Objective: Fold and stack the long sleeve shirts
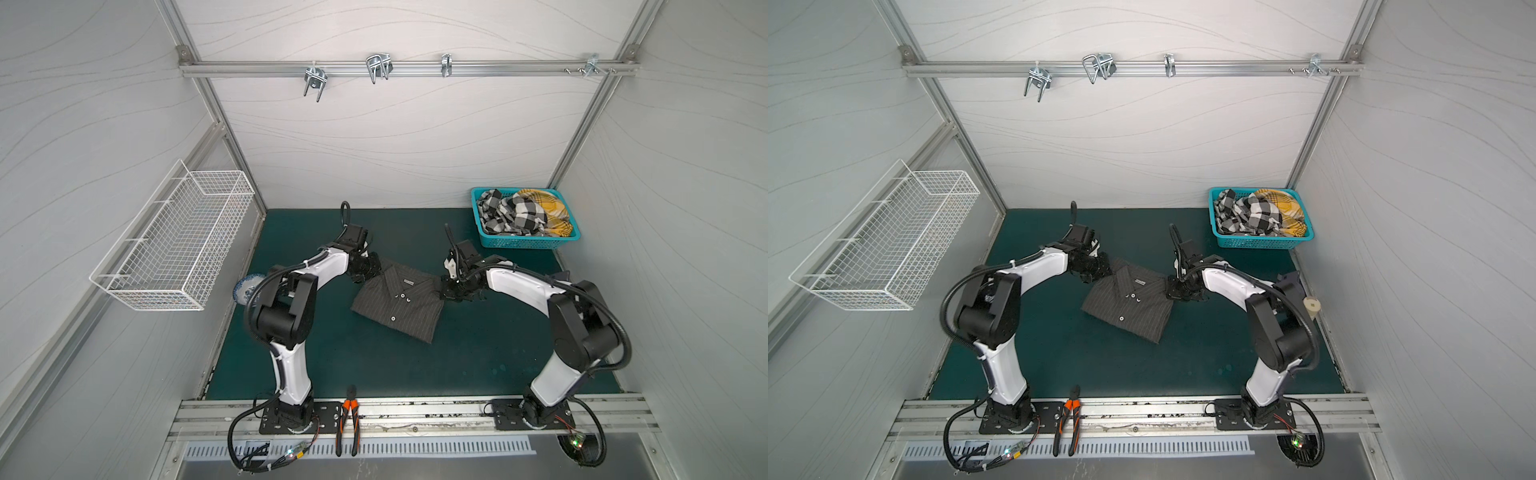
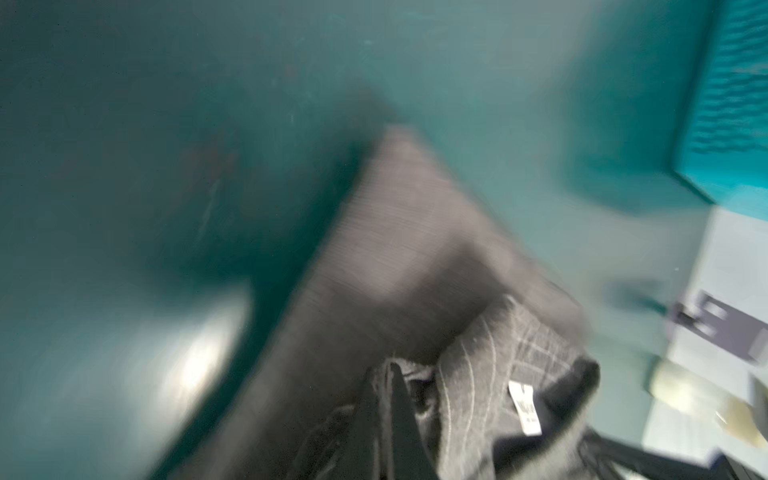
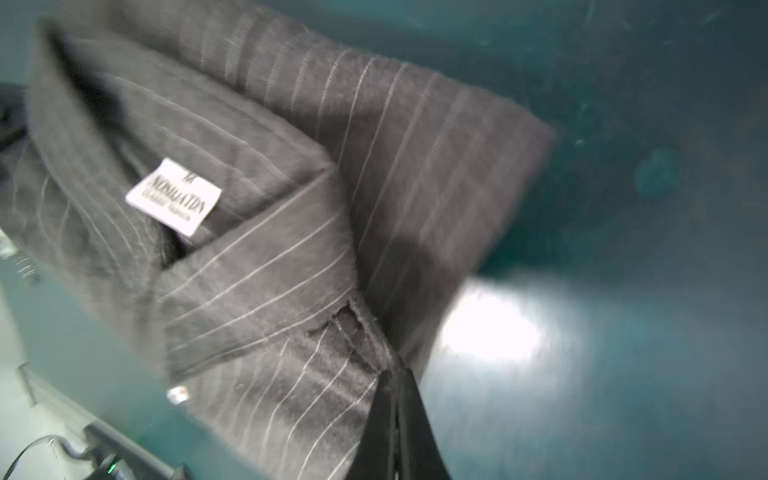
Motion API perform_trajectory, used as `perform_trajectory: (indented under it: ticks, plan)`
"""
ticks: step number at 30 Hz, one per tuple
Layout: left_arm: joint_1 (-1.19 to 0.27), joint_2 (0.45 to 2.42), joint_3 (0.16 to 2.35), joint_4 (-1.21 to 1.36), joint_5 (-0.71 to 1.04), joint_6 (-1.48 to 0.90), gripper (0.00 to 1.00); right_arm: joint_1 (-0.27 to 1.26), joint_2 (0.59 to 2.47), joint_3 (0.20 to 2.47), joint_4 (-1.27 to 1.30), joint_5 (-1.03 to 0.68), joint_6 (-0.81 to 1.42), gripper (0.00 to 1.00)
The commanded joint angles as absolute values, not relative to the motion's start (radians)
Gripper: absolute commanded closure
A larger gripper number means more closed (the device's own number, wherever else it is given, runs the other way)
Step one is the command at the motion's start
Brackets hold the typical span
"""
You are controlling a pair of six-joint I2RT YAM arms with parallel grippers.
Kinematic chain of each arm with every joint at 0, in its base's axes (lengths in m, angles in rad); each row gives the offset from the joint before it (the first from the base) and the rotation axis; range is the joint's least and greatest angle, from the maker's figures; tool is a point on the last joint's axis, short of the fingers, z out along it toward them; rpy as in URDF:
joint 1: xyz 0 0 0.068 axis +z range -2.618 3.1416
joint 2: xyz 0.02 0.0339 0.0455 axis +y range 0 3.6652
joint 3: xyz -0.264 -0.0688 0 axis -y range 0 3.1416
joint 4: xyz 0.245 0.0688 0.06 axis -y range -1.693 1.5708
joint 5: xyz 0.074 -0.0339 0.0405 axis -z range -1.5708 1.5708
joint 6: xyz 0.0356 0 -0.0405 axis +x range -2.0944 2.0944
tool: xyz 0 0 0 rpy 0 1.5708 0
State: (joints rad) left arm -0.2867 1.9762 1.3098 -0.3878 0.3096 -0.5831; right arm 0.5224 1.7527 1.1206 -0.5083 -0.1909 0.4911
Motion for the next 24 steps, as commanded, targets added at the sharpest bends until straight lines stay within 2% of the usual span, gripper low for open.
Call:
perform_trajectory:
  ticks: [1, 9, 17, 21, 24]
  plan:
    - [-0.282, 2.026, 1.355, -0.403, 0.272, -0.581, 1.00, 0.508, 1.828, 1.177, -0.529, -0.170, 0.476, 1.00]
    - [-0.279, 2.053, 1.341, -0.434, 0.285, -0.583, 1.00, 0.484, 1.824, 1.227, -0.581, -0.152, 0.478, 1.00]
    - [-0.314, 1.811, 1.080, -0.370, 0.304, -0.675, 1.00, 0.485, 1.768, 1.213, -0.608, -0.143, 0.448, 1.00]
    - [-0.327, 1.725, 1.129, -0.396, 0.266, -0.670, 1.00, 0.477, 1.766, 1.246, -0.624, -0.111, 0.432, 1.00]
    - [-0.327, 1.767, 1.219, -0.409, 0.204, -0.638, 1.00, 0.456, 1.813, 1.304, -0.630, -0.127, 0.417, 1.00]
